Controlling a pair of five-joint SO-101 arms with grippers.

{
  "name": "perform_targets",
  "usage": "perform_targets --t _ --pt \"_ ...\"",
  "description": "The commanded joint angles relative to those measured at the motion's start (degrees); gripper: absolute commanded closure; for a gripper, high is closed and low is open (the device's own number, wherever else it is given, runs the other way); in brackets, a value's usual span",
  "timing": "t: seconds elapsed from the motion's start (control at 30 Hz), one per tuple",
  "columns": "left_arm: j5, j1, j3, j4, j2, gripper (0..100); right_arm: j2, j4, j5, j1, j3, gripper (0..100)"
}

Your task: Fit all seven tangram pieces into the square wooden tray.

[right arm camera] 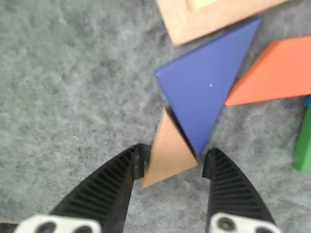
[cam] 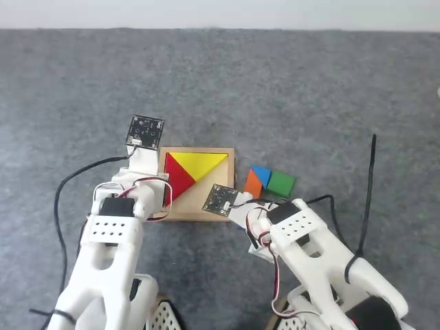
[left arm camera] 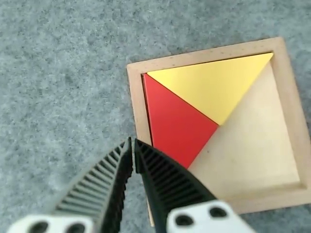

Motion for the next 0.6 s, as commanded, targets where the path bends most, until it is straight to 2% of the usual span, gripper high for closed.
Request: perform_targets --t 0.0,0.1,0.57 --pt "0.53 0.35 -0.48 0.53 -2.02 99 0.31 -0.92 0.53 -0.84 -2.55 83.7" --pt "0.53 0.26 -0.48 0.53 -2.02 99 0.31 -0.92 0.35 -0.75 -2.55 88.3" --pt "0.53 0.18 -0.48 0.62 -2.2 99 -0.66 -0.13 -0.35 0.48 -2.46 88.7"
